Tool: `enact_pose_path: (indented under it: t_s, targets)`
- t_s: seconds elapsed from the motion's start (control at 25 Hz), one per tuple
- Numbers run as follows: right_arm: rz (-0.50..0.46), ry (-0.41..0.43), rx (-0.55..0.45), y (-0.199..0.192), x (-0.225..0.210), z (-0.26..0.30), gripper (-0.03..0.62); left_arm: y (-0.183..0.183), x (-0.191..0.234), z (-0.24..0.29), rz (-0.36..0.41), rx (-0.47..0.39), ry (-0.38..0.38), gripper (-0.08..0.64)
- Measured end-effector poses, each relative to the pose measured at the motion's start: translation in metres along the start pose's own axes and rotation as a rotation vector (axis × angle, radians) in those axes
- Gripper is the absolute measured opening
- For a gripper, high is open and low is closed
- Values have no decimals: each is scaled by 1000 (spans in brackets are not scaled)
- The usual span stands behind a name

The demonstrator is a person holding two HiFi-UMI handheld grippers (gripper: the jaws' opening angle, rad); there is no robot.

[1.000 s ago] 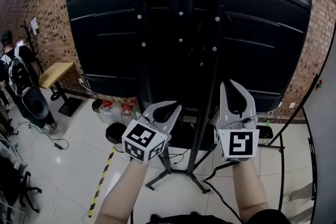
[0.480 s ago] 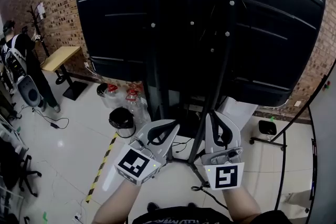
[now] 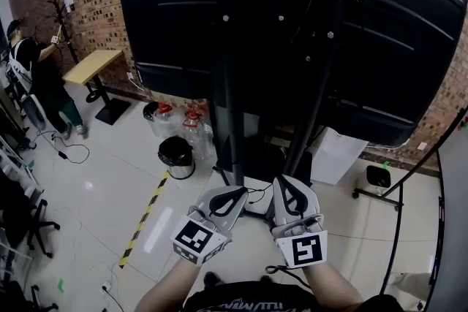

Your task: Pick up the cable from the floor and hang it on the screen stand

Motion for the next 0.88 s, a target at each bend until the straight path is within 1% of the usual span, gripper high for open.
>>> enact_pose_path:
  t_s: [0.2,0.36,0.64,0.76,0.88]
  targets:
    - [9,55,75,-27,10,-8,8,-17,-7,-5,-51,26,31,0]
    - [22,81,121,-46,13,-8,8,-27,-7,-13,-85,43,63,1]
    - [64,150,143,-65,29,-1,8,-41,-5,-26,-139,78,134,0]
    - [78,194,160,-71,37,2,8,-46,-4,-30,-155,92,153,2]
    - [83,217,171,-70,45,4,8,-45,-4,-35,-168,97,163,2]
Point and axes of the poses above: the fingertips, and each gripper's own axes: z forward along the fingers, x to its left, y out of its top, the point moved 7 cm from there along -z, backward along the fingers, and after that the axes turned 13 degrees about x, right-handed, at the moved point
